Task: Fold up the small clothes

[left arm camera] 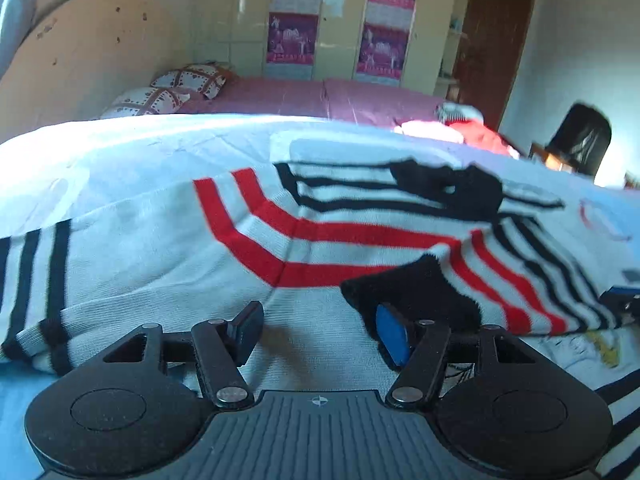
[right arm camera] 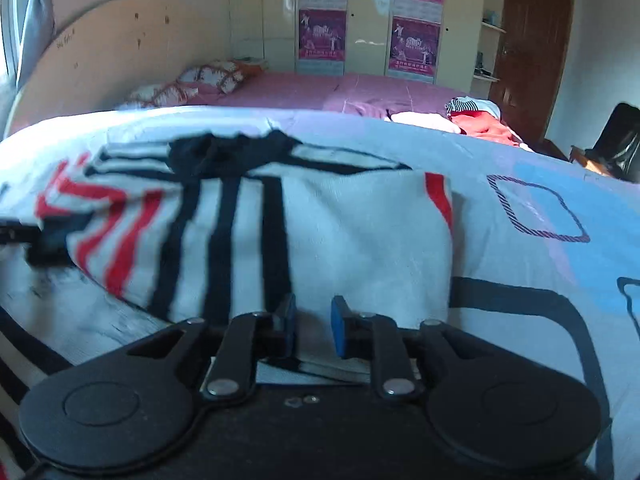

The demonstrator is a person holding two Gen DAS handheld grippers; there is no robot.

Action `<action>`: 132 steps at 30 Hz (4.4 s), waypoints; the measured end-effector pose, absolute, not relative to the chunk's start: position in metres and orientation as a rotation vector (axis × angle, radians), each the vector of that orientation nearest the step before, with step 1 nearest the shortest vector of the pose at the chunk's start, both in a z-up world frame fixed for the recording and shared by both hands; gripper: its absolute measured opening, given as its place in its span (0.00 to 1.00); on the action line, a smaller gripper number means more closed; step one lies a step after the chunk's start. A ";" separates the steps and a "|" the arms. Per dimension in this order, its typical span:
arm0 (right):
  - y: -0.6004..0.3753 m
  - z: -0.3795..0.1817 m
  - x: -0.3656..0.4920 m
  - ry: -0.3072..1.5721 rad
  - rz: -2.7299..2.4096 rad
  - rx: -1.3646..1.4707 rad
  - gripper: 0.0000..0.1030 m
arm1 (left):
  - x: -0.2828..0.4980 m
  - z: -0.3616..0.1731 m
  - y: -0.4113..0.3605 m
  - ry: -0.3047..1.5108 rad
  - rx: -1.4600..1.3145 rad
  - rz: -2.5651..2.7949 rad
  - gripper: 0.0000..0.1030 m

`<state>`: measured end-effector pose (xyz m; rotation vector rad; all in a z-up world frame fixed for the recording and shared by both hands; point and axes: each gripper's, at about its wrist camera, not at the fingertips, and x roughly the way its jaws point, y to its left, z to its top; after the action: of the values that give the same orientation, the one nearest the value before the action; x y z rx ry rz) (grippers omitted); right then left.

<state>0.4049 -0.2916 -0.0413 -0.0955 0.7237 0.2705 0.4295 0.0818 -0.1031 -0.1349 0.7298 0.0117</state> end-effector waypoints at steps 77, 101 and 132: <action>-0.242 -0.058 0.441 0.844 0.260 0.515 0.07 | 0.422 -0.118 0.126 0.643 -0.048 0.067 0.64; -0.282 -0.045 0.400 0.705 0.175 0.332 0.06 | 0.429 -0.136 0.150 0.653 -0.202 0.026 0.58; -0.218 -0.046 0.448 0.662 0.332 0.119 0.21 | 0.570 -0.114 0.126 0.681 -0.185 -0.216 0.59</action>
<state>0.4482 -0.2181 -0.0459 0.1186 0.6625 0.3322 0.5701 0.1259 -0.1136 -0.1849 0.6807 -0.2165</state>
